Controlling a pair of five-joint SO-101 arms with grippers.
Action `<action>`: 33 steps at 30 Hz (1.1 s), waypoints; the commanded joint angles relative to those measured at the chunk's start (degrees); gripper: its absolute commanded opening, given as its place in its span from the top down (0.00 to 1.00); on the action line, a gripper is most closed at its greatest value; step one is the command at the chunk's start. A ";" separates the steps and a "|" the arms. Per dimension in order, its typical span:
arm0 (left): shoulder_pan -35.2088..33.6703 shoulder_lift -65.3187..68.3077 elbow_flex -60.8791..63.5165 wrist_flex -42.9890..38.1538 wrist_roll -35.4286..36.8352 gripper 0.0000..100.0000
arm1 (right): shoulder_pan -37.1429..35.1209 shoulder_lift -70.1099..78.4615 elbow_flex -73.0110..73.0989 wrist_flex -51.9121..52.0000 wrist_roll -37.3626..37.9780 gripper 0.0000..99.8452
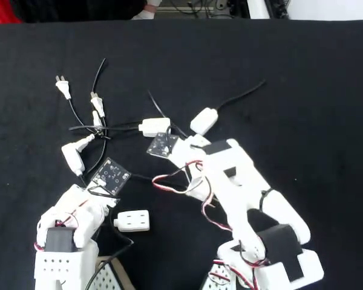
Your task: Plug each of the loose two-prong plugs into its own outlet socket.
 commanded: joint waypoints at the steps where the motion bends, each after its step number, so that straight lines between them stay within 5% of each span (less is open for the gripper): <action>1: -0.84 -0.35 0.66 0.79 -0.44 0.97 | 0.53 1.89 -0.84 -0.44 -0.97 0.93; 15: -0.84 -0.35 0.66 0.79 -0.44 0.97 | -5.89 1.98 2.77 4.92 -0.88 0.88; 23: -0.84 -0.35 0.66 0.79 -0.44 0.97 | -5.63 1.54 0.66 5.98 -0.97 0.99; 33: -0.84 -0.35 0.66 0.88 -0.44 0.97 | -0.26 1.45 -12.26 11.87 -5.27 0.99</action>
